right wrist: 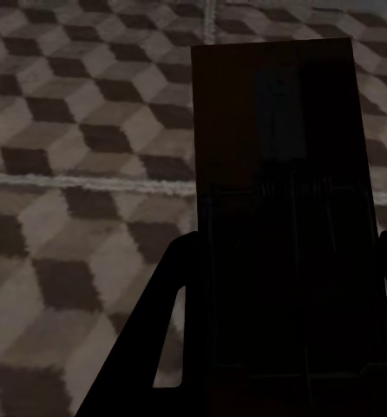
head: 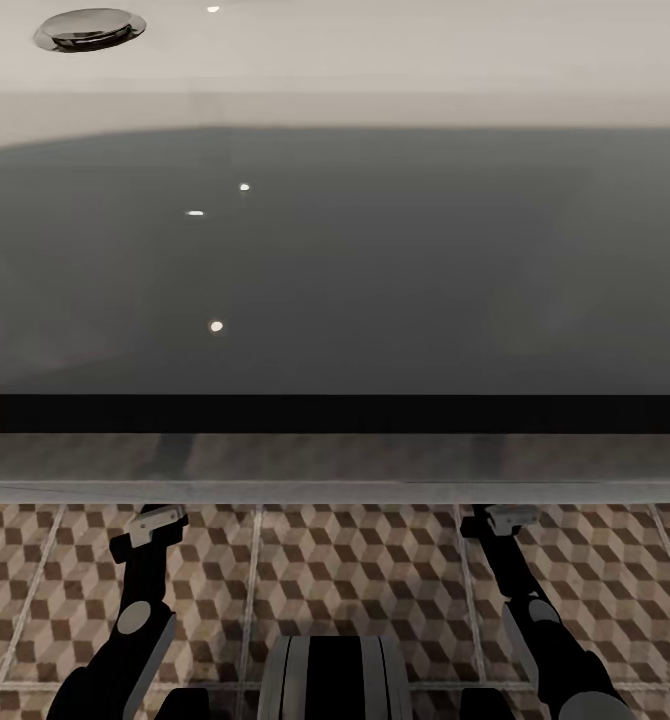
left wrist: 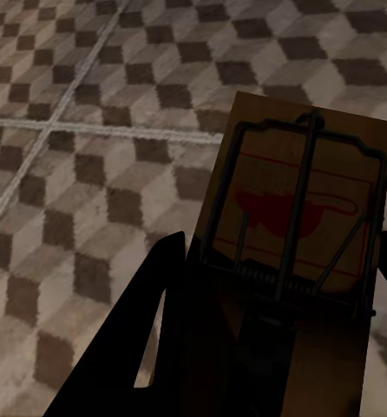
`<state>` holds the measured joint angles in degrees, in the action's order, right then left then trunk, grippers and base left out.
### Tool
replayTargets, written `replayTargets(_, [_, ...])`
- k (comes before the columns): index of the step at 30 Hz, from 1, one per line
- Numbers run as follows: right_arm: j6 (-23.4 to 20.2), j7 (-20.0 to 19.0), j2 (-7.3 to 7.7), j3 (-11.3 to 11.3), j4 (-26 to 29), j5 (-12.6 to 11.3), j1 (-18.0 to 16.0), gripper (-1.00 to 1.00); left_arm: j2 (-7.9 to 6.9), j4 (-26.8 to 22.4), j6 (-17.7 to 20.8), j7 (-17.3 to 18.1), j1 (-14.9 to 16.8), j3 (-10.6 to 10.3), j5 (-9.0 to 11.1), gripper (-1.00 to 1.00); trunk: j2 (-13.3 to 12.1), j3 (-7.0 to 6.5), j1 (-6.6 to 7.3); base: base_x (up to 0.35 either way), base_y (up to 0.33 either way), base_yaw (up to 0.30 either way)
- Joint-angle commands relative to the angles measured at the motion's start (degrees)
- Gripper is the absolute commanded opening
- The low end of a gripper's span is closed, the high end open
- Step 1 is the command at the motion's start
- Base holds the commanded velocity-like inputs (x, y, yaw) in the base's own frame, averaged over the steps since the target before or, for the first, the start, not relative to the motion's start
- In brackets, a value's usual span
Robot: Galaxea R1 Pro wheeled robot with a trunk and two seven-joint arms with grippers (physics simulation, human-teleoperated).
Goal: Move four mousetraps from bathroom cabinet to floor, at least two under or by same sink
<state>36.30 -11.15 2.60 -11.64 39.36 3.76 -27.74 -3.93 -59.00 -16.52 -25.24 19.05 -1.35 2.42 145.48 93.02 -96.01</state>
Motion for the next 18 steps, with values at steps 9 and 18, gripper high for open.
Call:
replayTargets(9, [0.18, 0.05, -0.05, -0.31, 0.01, 0.28, -0.03, -1.00, 0.41, 0.04, -0.18, -0.11, 0.02, -0.23, 0.20, -1.00, 0.01, 0.03, 0.01, 0.000, 0.000, 0.000])
replayTargets(18, [0.14, 4.35, -0.12, -0.04, -0.07, 0.36, -0.03, -1.00, 0.82, 0.29, -0.16, -0.12, 0.02, -0.23, 0.08, -1.00, 0.01, 0.03, 0.01, 0.000, 0.000, 0.000])
